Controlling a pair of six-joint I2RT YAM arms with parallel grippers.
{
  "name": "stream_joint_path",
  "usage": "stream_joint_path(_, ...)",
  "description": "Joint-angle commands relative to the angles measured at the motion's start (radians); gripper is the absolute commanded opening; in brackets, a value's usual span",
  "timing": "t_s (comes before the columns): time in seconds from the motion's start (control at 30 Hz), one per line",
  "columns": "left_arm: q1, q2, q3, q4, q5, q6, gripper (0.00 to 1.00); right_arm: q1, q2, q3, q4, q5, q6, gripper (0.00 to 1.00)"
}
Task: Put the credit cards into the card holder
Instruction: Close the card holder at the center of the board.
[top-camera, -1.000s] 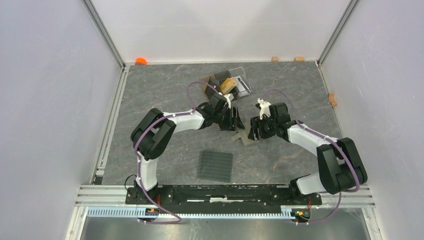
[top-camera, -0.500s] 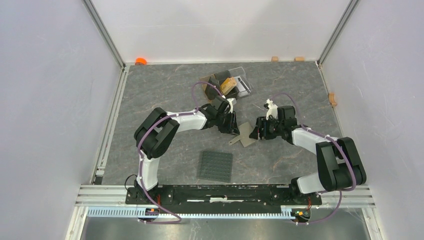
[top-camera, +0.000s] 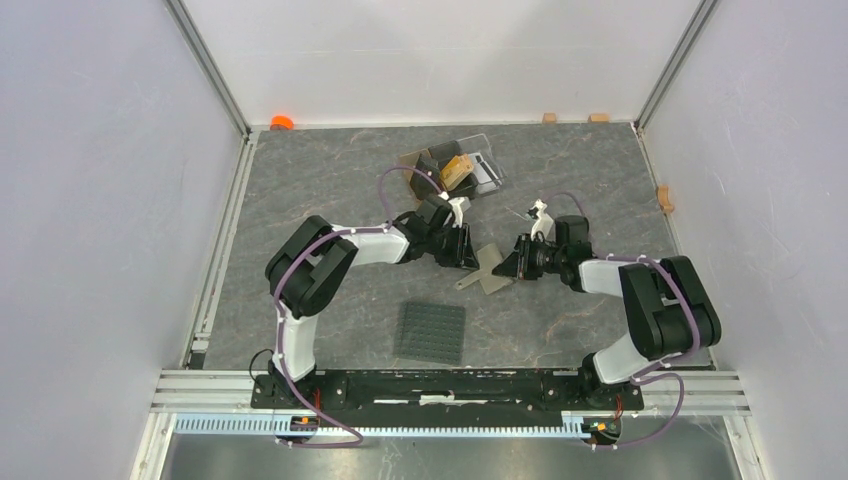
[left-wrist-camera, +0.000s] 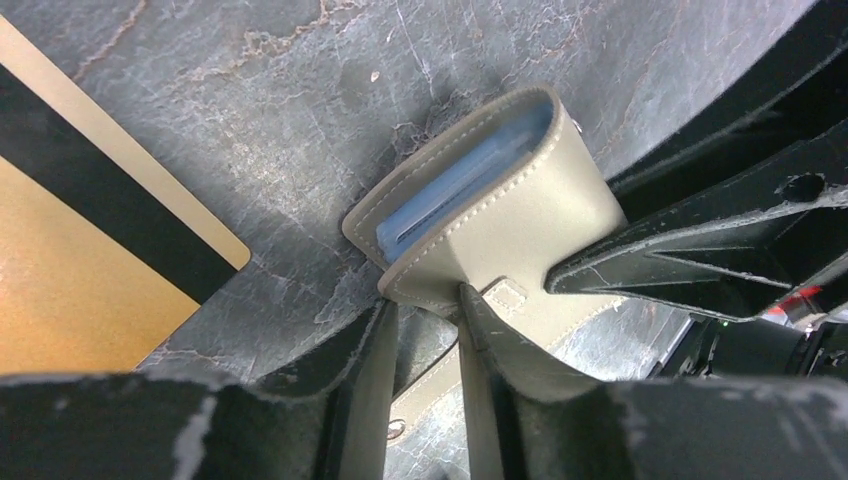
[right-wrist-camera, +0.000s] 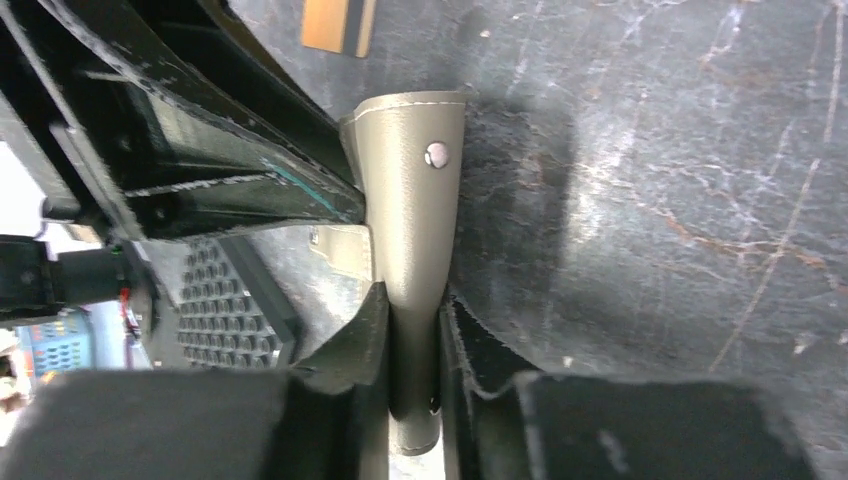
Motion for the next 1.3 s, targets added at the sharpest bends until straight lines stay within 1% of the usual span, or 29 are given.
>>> stream_joint_path(0.0,-0.013,-0.027,-0.047,0.048,-0.026,-0.011,0.45,0.026,-0.040,0.030,-0.018,0.000,-0.022,0.10)
stream_joint_path(0.07,-0.004,-0.102,-0.060,0.039,-0.075,0.001,0.63,0.026,-0.092,0.064,-0.121,0.079,-0.068,0.00)
stream_joint_path(0.17,0.037,-0.240,-0.101,0.020,-0.126,0.006,0.73,0.026,-0.183,0.134,-0.290,0.259,-0.141,0.00)
stream_joint_path(0.27,0.099,-0.364,-0.124,-0.036,-0.128,0.012,0.80,0.034,-0.280,0.196,-0.436,0.459,-0.195,0.00)
stream_joint_path(0.3,0.115,-0.396,-0.129,-0.080,-0.122,0.014,0.82,0.049,-0.306,0.224,-0.481,0.529,-0.214,0.00)
stream_joint_path(0.37,0.146,-0.450,-0.152,-0.113,-0.110,0.011,0.83,0.098,-0.353,0.280,-0.568,0.743,-0.246,0.00)
stream_joint_path(0.5,0.173,-0.545,-0.228,-0.111,-0.108,-0.014,0.85,0.243,-0.352,0.376,-0.707,1.154,-0.285,0.00)
stream_joint_path(0.6,0.180,-0.589,-0.279,-0.099,-0.110,-0.033,0.86,0.329,-0.302,0.394,-0.767,1.341,-0.279,0.00)
stream_joint_path(0.77,0.194,-0.635,-0.337,-0.101,-0.125,-0.055,0.87,0.462,-0.225,0.384,-0.807,1.463,-0.194,0.00)
stream_joint_path(0.83,0.196,-0.651,-0.357,-0.102,-0.134,-0.063,0.87,0.512,-0.193,0.386,-0.808,1.461,-0.156,0.00)
stream_joint_path(0.87,0.197,-0.658,-0.366,-0.101,-0.137,-0.067,0.87,0.535,-0.176,0.388,-0.800,1.432,-0.140,0.03)
stream_joint_path(0.9,0.197,-0.662,-0.374,-0.100,-0.140,-0.067,0.88,0.558,-0.164,0.391,-0.790,1.402,-0.129,0.08)
stream_joint_path(0.93,0.197,-0.667,-0.382,-0.100,-0.143,-0.069,0.88,0.580,-0.147,0.395,-0.777,1.372,-0.114,0.15)
stream_joint_path(1.03,0.197,-0.673,-0.404,-0.100,-0.147,-0.078,0.88,0.653,-0.085,0.434,-0.760,1.307,-0.088,0.47)
stream_joint_path(1.07,0.197,-0.673,-0.409,-0.098,-0.144,-0.081,0.88,0.672,-0.068,0.455,-0.762,1.291,-0.082,0.53)
stream_joint_path(1.17,0.197,-0.674,-0.429,-0.084,-0.133,-0.094,0.88,0.699,-0.038,0.503,-0.764,1.241,-0.077,0.62)
stream_joint_path(1.27,0.196,-0.674,-0.442,-0.060,-0.116,-0.106,0.88,0.699,-0.077,0.521,-0.763,1.208,-0.083,0.69)
